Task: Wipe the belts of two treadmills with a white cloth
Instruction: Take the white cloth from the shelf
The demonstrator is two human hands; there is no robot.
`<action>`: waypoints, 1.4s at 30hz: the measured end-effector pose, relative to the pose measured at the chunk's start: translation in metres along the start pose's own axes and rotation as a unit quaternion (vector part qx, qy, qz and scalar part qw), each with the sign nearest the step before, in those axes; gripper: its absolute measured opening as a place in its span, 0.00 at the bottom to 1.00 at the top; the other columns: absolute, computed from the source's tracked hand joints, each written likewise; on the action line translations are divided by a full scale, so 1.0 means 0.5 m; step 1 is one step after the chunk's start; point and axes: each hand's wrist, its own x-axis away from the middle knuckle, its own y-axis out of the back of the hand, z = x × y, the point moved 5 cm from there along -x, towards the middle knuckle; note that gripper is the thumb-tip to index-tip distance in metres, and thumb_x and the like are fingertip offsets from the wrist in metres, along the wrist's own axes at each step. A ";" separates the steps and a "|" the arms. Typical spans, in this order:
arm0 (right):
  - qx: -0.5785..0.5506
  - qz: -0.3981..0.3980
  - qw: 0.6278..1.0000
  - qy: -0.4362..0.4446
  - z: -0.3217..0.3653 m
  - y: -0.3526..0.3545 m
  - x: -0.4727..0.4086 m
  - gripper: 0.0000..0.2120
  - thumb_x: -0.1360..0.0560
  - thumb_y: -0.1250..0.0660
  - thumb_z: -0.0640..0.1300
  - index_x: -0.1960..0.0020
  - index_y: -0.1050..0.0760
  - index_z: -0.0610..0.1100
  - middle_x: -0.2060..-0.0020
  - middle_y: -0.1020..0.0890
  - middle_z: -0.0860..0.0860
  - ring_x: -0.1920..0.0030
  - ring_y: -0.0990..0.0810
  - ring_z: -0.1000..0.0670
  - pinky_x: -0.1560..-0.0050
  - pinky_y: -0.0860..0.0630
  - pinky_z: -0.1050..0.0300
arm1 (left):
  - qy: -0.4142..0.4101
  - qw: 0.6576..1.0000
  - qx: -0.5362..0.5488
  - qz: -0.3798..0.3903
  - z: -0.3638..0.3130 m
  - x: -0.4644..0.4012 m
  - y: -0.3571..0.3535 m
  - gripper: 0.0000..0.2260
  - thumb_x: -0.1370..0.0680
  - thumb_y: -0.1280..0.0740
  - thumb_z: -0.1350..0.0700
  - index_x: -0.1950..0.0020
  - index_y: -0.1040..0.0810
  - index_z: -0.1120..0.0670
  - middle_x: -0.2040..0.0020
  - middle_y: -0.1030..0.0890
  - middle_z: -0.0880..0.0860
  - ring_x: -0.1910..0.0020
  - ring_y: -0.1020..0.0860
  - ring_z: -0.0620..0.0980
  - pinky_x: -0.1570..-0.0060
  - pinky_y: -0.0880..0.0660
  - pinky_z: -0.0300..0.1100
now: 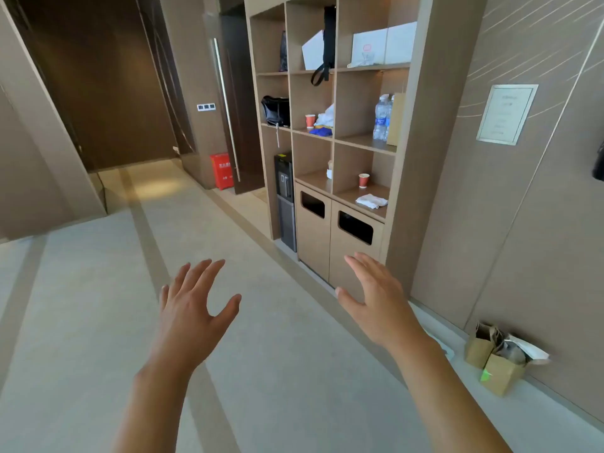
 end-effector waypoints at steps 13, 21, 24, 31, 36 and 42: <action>-0.019 0.002 1.000 0.015 -0.273 0.036 -0.243 0.31 0.19 0.42 0.63 0.20 0.43 0.55 0.21 0.40 0.56 0.21 0.44 0.53 0.23 0.39 0.44 | 0.004 1.000 0.017 0.013 -0.187 -0.234 -0.254 0.33 0.22 0.41 0.31 0.19 0.35 0.42 0.19 0.32 0.48 0.17 0.41 0.55 0.21 0.39 0.64; -0.038 -0.004 0.999 0.007 -0.359 0.021 -0.320 0.31 0.20 0.42 0.62 0.20 0.40 0.52 0.22 0.37 0.54 0.22 0.41 0.51 0.25 0.35 0.42 | -0.012 0.999 0.019 0.036 -0.260 -0.331 -0.351 0.29 0.19 0.34 0.39 0.19 0.34 0.43 0.19 0.32 0.48 0.17 0.41 0.54 0.20 0.40 0.61; -0.041 0.005 0.999 -0.006 -0.385 0.002 -0.352 0.32 0.20 0.44 0.64 0.20 0.40 0.53 0.21 0.37 0.54 0.21 0.41 0.51 0.25 0.35 0.42 | -0.018 0.998 0.022 0.049 -0.268 -0.371 -0.386 0.29 0.19 0.35 0.37 0.19 0.34 0.43 0.19 0.32 0.48 0.17 0.41 0.54 0.21 0.39 0.62; -0.029 -0.004 0.999 -0.027 -0.421 -0.053 -0.461 0.30 0.20 0.42 0.61 0.21 0.39 0.51 0.22 0.37 0.53 0.22 0.41 0.51 0.24 0.36 0.44 | -0.027 0.997 0.045 0.065 -0.231 -0.497 -0.460 0.30 0.19 0.34 0.39 0.19 0.34 0.43 0.19 0.32 0.48 0.17 0.42 0.54 0.20 0.40 0.61; -0.008 -0.012 0.999 -0.035 -0.412 -0.112 -0.589 0.29 0.19 0.37 0.56 0.21 0.37 0.49 0.23 0.35 0.52 0.22 0.39 0.50 0.25 0.36 0.44 | -0.041 0.995 0.068 0.064 -0.165 -0.630 -0.514 0.29 0.19 0.33 0.41 0.19 0.33 0.45 0.20 0.31 0.49 0.18 0.40 0.55 0.21 0.38 0.62; 0.015 -0.008 0.999 -0.032 -0.379 -0.197 -0.778 0.28 0.19 0.37 0.56 0.22 0.36 0.48 0.24 0.35 0.53 0.24 0.38 0.50 0.27 0.34 0.45 | -0.071 0.990 0.085 0.089 -0.075 -0.806 -0.581 0.29 0.19 0.36 0.37 0.19 0.34 0.44 0.19 0.32 0.48 0.18 0.39 0.55 0.22 0.37 0.64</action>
